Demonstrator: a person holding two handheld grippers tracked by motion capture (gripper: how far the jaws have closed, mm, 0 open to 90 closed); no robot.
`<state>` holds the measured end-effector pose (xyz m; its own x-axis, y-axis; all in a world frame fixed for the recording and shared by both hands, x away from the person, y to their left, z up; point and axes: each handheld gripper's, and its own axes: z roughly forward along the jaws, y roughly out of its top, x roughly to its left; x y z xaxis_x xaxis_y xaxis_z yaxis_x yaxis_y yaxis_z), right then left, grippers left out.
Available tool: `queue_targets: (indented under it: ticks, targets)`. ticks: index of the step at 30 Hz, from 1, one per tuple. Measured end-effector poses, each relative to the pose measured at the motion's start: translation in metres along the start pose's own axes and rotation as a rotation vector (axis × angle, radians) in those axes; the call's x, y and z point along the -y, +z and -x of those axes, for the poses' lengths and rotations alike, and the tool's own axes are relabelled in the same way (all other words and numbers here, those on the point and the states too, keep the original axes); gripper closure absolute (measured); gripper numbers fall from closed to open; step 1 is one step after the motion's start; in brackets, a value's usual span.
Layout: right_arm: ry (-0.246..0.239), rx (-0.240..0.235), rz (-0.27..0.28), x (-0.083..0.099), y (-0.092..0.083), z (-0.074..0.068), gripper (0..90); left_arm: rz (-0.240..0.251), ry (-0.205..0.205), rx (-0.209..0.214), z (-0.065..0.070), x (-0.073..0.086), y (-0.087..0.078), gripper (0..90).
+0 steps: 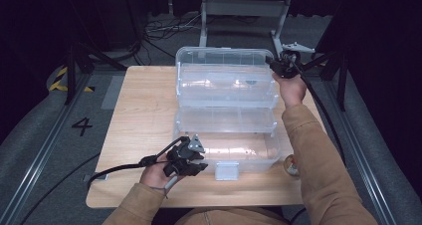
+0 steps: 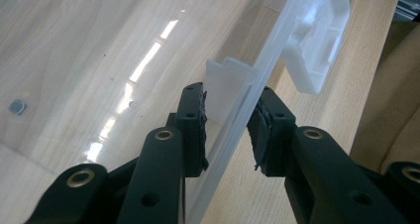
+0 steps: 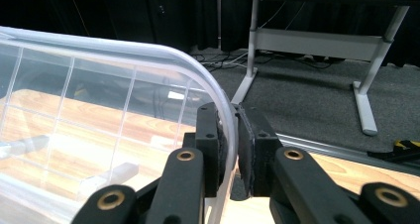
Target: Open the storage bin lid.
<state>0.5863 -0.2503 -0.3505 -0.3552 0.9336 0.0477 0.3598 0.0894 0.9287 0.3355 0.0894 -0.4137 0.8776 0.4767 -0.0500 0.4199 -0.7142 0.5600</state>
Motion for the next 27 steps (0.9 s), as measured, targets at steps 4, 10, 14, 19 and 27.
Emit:
queue_targets:
  ticks: [4,10,14,19,27]
  targets:
    - [0.006,-0.009,-0.013,0.003,0.008,0.003,81.3,0.0,-0.001,0.0,0.0,0.0,0.0,69.2]
    - [0.018,-0.02,-0.026,0.009,0.018,0.007,81.7,0.002,-0.003,-0.001,0.0,0.0,0.0,69.1]
    - [0.014,-0.024,-0.038,0.011,0.022,0.009,81.9,0.002,-0.005,-0.001,0.0,0.0,0.0,69.0]
    - [0.013,-0.032,-0.054,0.013,0.026,0.011,82.1,0.004,0.0,-0.003,0.0,0.0,0.0,69.1]
    - [0.0,-0.032,-0.064,0.017,0.031,0.012,82.7,0.005,0.004,-0.003,0.0,0.0,0.0,69.1]
